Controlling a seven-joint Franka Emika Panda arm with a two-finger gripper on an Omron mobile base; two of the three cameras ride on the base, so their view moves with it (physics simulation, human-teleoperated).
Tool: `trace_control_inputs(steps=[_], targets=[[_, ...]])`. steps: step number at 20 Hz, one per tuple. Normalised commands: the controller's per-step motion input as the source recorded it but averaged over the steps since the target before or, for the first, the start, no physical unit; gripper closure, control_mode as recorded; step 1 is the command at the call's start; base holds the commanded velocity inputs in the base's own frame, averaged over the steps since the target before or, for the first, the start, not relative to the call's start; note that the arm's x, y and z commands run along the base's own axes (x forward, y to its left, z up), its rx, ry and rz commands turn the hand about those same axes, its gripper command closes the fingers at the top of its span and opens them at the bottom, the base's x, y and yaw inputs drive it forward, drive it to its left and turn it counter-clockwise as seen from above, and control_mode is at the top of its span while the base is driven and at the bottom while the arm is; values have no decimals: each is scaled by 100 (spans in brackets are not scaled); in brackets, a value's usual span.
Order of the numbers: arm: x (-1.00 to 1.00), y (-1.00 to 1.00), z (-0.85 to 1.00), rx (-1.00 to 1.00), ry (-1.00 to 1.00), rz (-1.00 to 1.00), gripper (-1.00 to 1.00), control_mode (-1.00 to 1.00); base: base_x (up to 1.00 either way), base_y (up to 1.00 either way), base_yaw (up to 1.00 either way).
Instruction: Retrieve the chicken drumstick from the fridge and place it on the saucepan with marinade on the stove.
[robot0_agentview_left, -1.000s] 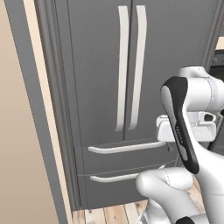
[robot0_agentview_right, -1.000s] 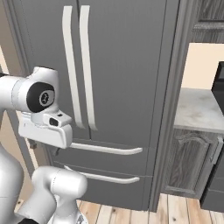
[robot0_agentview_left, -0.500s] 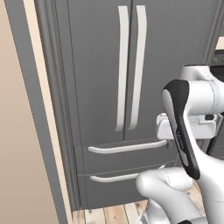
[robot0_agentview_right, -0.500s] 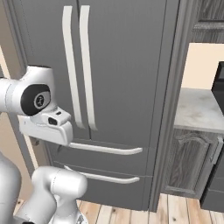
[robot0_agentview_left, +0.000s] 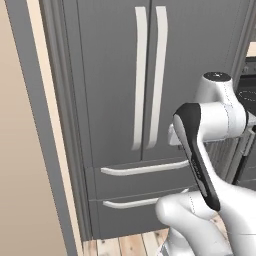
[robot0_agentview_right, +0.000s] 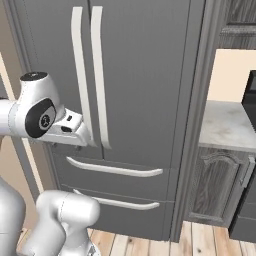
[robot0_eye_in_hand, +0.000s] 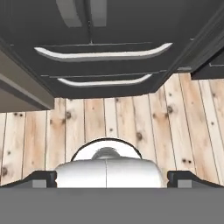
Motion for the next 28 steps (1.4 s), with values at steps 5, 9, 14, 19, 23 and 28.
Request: trace_control_inputs(steps=[5, 9, 14, 19, 23, 28], targets=[[100, 0, 0, 0, -31, 12, -100, -100, 0, 0, 0], [100, 0, -1, 0, -4, 8, -100, -100, 0, 0, 0], [100, 0, -1, 0, 7, 1, -100, -100, 0, 0, 0], [86, 10, 0, 0, -13, 0, -100, -100, 0, 0, 0], [79, 0, 0, 0, -23, 0, -100, -100, 0, 0, 0], [58, -9, -17, 0, -27, -6, -100, -100, 0, 0, 0]])
